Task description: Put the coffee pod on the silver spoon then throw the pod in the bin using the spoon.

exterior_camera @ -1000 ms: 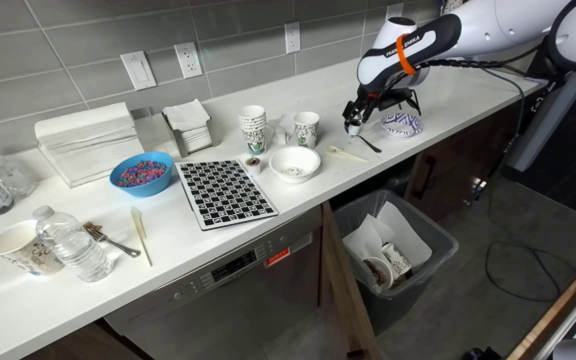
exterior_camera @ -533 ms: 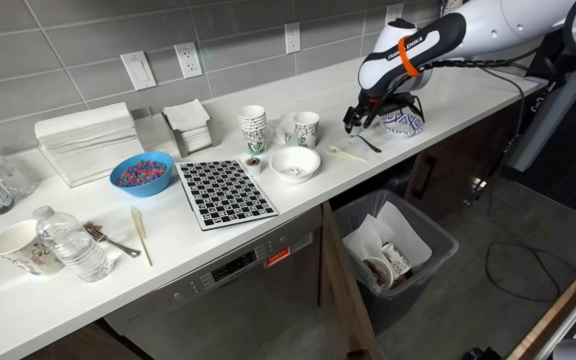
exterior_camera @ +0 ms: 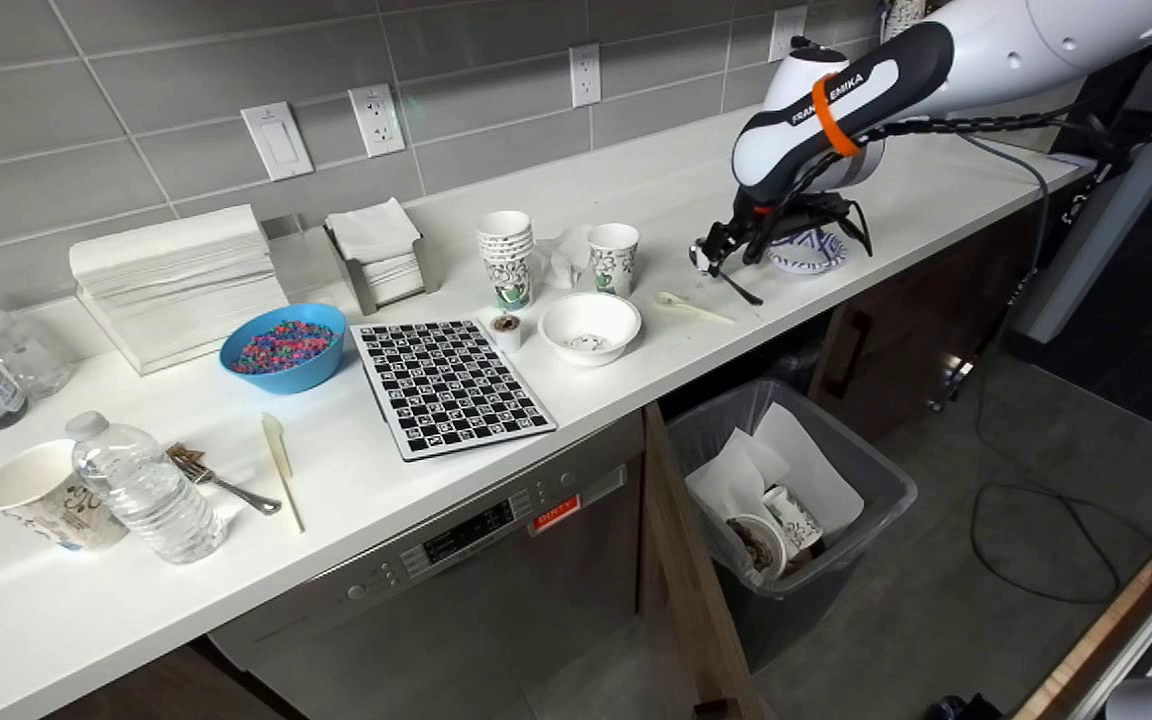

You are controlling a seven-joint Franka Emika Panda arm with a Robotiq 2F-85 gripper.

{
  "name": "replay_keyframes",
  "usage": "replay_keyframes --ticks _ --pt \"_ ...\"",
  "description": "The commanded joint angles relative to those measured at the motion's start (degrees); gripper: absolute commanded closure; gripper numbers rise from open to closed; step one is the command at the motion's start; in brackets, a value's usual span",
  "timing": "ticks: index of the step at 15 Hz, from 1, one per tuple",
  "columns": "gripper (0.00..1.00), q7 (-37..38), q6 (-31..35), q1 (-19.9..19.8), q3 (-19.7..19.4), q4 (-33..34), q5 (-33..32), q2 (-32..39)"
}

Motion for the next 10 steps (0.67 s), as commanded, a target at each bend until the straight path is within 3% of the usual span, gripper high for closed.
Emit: replay_keyframes --ticks 1,10 --pt "0.0 0.7 -0.8 0.4 -0.9 0.4 -0.5 0.6" --pt "0.0 0.0 -1.3 0.3 -0.8 4.3 -0.9 4.3"
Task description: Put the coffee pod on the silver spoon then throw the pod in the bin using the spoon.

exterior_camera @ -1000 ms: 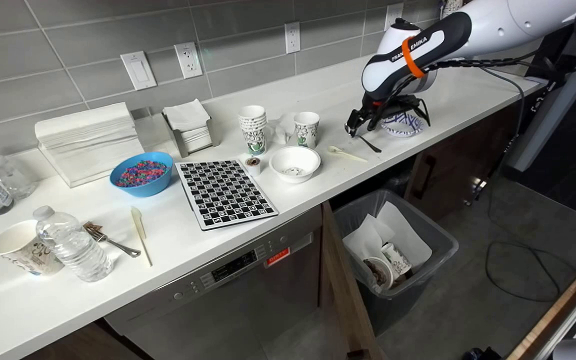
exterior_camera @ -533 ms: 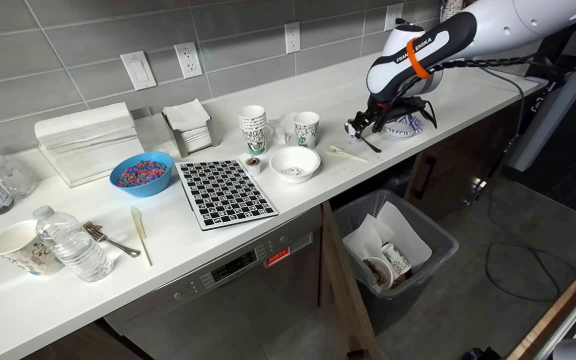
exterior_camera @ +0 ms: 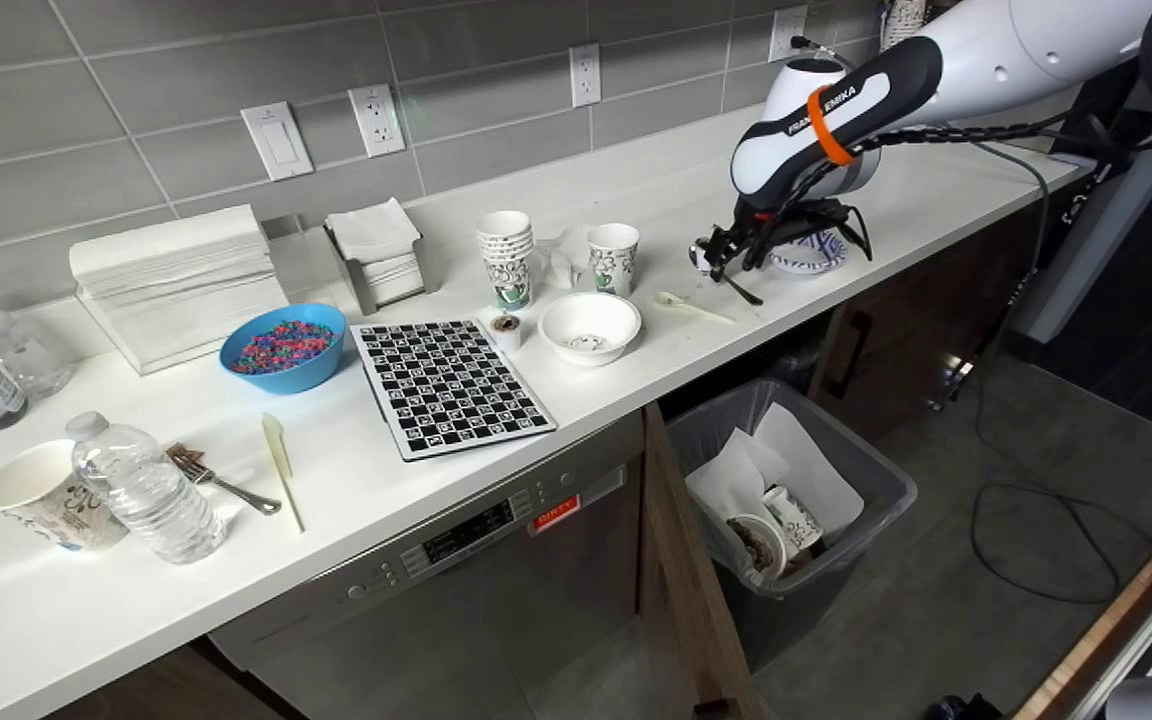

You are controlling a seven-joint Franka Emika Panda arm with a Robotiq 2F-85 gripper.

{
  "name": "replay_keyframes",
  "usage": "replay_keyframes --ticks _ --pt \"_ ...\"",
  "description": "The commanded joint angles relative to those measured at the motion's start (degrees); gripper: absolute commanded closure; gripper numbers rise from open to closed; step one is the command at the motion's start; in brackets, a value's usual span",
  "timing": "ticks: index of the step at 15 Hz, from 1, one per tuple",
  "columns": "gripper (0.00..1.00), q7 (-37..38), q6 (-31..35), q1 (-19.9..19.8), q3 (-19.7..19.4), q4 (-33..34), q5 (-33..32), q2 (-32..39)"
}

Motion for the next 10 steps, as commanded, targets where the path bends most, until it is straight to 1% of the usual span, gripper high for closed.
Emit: replay_keyframes --ticks 1,2,4,5,6,7,8,9,10 --pt "0.0 -0.1 -1.2 0.3 -0.2 3.1 -0.6 2.5" --pt "0.0 -0.1 -1.2 0.3 -0.2 3.4 -0.6 2.8" --pt "0.05 -0.2 -1.3 0.3 -0.1 4.3 -0.6 3.4" --pt "0.05 -0.2 -1.3 0.3 -0.1 4.6 -0.6 3.7" --pt "0.09 -0.3 -1.3 0.3 -0.1 4.9 -0.7 3.9" --pt "0.1 -0.3 -1.4 0.3 0.0 5.3 -0.7 4.2" --pt "0.17 -0.4 -1.4 0.2 0.0 5.6 -0.7 4.4" --pt "0.17 -0.4 -1.4 0.2 0.0 5.9 -0.7 4.5" --pt "0.22 -0.5 -1.5 0.2 0.0 6.1 -0.7 4.7"
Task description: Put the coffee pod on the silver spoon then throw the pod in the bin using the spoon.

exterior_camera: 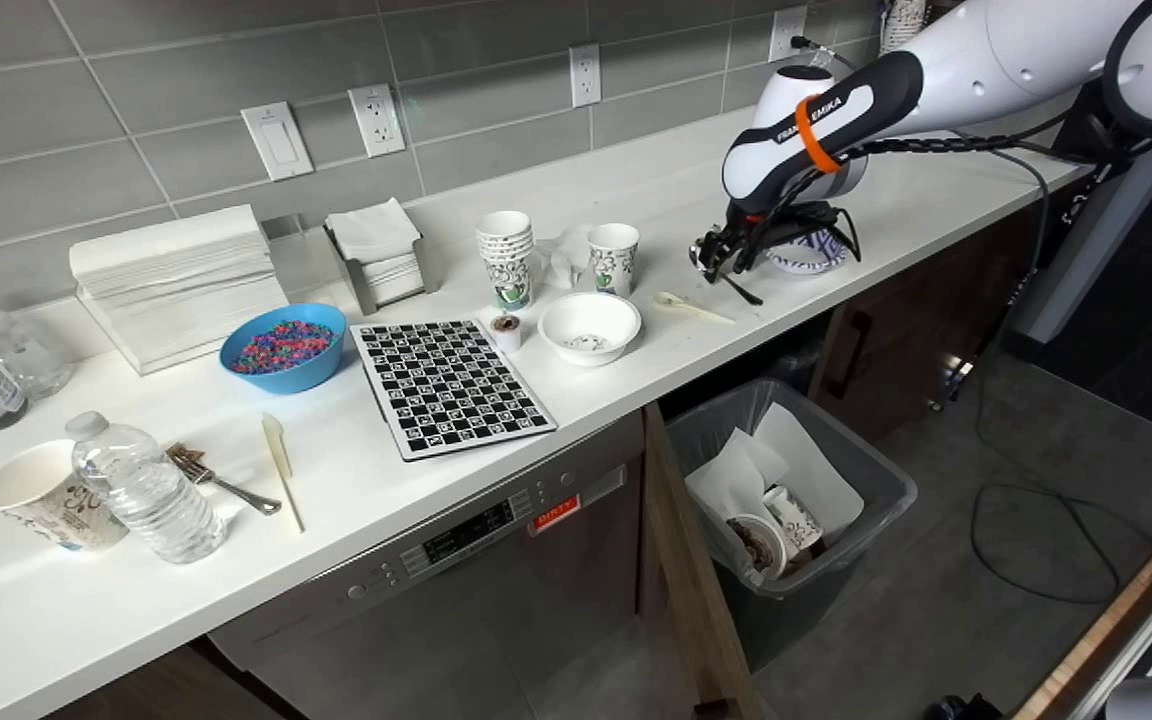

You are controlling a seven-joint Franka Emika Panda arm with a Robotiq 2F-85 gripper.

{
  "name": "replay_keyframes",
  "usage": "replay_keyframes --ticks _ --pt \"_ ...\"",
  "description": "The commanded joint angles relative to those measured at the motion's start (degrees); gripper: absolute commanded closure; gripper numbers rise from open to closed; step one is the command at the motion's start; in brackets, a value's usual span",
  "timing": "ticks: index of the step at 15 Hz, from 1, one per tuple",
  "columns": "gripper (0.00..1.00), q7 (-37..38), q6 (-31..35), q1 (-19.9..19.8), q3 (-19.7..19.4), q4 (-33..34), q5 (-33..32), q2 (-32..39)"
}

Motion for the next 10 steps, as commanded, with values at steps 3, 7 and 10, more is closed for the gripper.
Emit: replay_keyframes --ticks 3,7,10 --pt "0.37 -0.5 -1.5 0.1 0.0 2.8 -0.6 1.8" --pt "0.58 -0.7 -1.5 0.1 0.0 3.1 -0.6 2.0" --pt "0.61 -0.8 -1.6 0.1 0.0 3.4 -0.7 2.2"
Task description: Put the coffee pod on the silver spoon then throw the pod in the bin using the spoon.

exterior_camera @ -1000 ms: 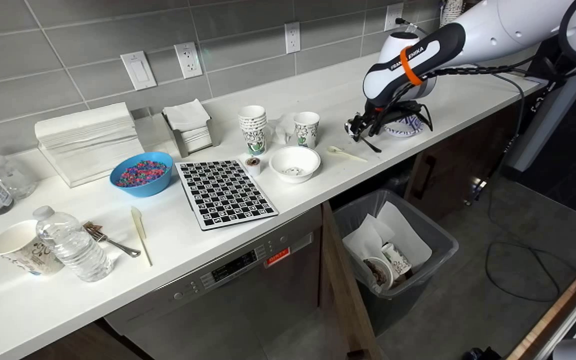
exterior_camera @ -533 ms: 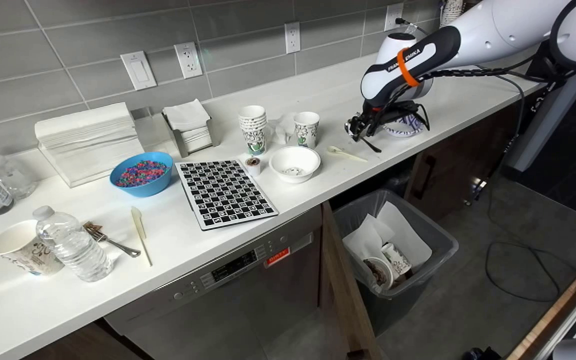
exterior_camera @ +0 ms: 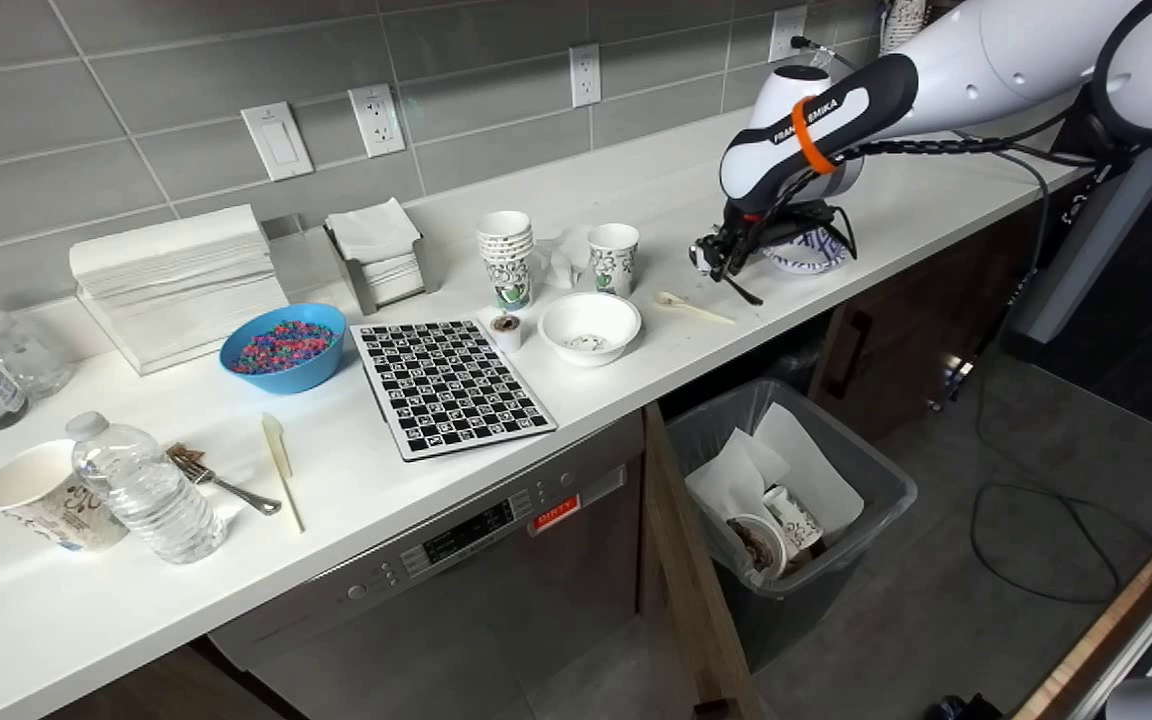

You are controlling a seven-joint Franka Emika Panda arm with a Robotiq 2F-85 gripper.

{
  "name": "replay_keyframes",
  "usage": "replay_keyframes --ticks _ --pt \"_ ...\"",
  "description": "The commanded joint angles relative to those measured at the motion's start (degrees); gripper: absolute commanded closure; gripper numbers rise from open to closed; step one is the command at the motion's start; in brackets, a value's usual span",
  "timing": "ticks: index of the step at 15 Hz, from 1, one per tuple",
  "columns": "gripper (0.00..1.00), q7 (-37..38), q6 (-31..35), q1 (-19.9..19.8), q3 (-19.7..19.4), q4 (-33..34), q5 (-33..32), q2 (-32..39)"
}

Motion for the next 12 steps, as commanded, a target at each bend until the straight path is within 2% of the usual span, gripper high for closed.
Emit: replay_keyframes --ticks 1,3,4,5,6,8,12 --pt "0.64 -0.2 -1.6 0.1 0.0 1.9 -0.6 1.2" --pt "0.65 -0.2 -1.7 0.1 0.0 2.2 -0.6 1.4" --pt "0.73 -0.2 -1.7 0.1 0.0 2.4 -0.6 1.5" --pt "0.73 -0.2 -1.7 0.1 0.0 2.4 -0.6 1.6" --pt "0.78 -0.3 -1.7 0.1 0.0 2.5 -0.6 1.6" --pt "0.77 -0.2 -1.8 0.1 0.0 2.6 -0.6 1.7" --pt "0.84 -0.2 -2.0 0.3 0.0 3.0 -0.7 1.9"
